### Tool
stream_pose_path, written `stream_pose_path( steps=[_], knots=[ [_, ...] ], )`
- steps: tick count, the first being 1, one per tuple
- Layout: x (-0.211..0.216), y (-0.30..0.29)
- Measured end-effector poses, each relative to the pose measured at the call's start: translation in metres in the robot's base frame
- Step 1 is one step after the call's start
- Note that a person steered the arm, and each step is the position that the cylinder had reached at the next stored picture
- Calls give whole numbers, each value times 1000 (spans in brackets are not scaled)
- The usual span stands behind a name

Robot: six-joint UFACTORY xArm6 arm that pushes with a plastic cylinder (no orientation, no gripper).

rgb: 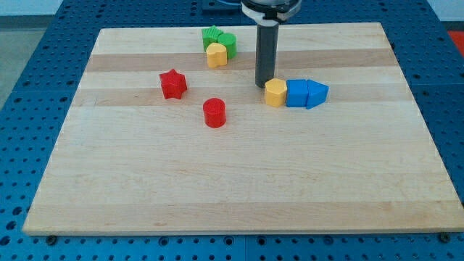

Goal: Place the heart at the top right of the red circle

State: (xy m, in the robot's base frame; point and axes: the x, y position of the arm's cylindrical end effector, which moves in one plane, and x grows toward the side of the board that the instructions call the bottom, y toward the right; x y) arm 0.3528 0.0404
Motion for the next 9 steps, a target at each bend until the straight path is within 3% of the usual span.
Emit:
stream_pose_path(
  steps=[2,6,7,8,9],
  knots=[
    [-23,-15],
    [-25,-129],
    [-42,-146],
    [-72,-146],
    [-76,-141]
  ],
)
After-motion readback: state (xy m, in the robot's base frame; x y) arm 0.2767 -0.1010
